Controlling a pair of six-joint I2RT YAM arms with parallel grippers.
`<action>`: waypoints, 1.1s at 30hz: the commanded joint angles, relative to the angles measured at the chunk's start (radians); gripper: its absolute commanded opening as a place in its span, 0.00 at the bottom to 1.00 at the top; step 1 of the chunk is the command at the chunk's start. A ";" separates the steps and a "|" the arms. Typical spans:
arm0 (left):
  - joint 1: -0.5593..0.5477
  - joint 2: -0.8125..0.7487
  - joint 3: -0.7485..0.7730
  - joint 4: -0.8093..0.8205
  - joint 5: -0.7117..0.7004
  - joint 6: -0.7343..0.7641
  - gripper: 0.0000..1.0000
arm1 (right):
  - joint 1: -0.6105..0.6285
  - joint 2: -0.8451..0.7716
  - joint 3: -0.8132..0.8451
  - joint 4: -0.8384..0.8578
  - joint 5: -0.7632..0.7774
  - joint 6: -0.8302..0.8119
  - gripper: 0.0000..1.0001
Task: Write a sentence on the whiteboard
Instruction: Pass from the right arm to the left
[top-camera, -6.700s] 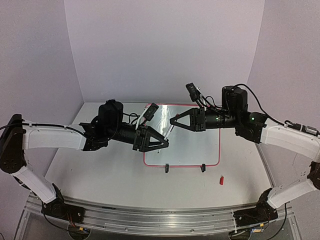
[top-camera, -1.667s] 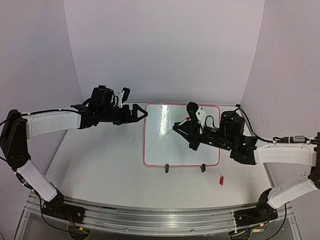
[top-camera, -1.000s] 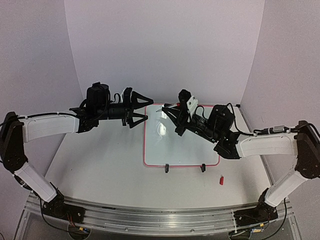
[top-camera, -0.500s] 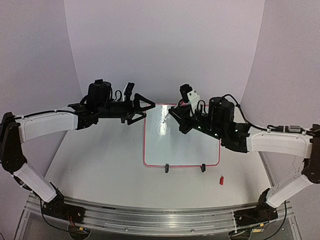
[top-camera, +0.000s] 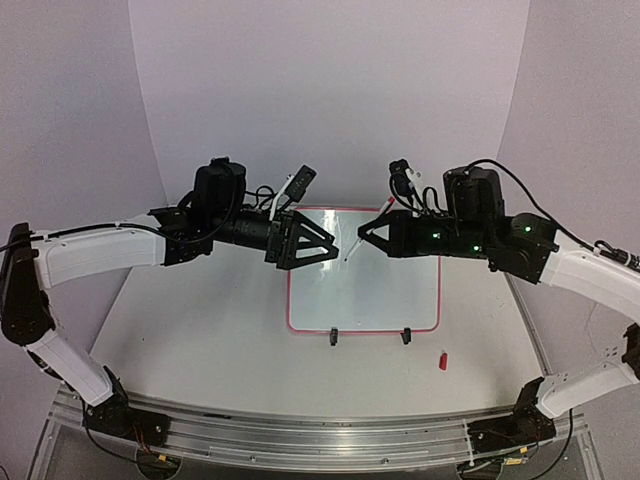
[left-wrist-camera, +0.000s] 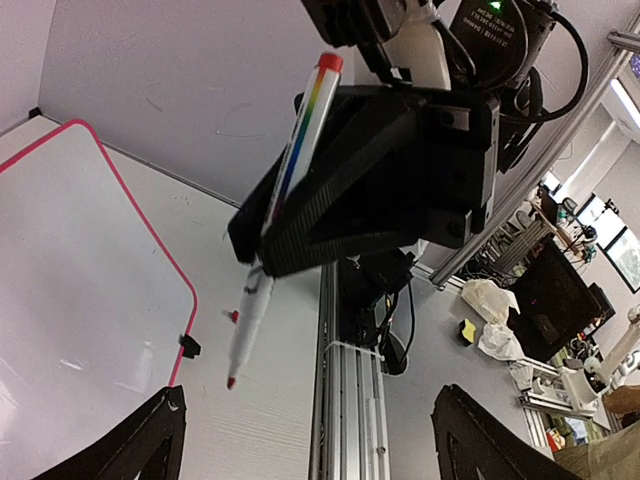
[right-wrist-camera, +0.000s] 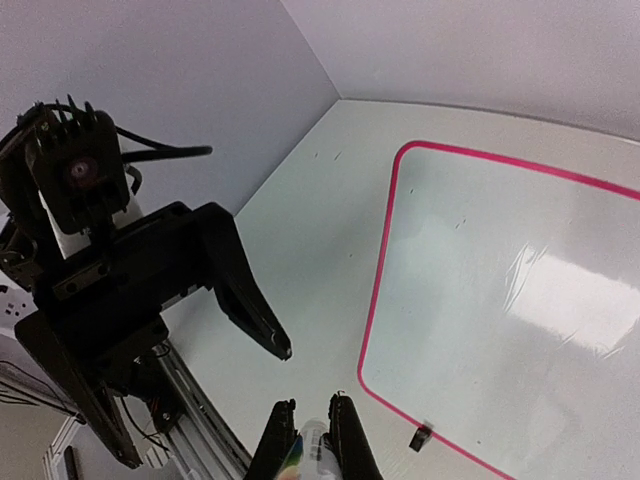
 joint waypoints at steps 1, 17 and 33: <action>0.009 0.047 0.088 0.006 0.036 0.071 0.82 | 0.002 0.014 0.043 -0.055 -0.119 0.104 0.00; -0.064 0.123 0.099 0.002 0.061 0.095 0.68 | 0.002 0.033 0.033 0.001 -0.174 0.133 0.00; -0.067 0.135 0.141 -0.160 -0.004 0.337 0.00 | 0.002 -0.065 -0.045 -0.053 -0.252 0.015 0.45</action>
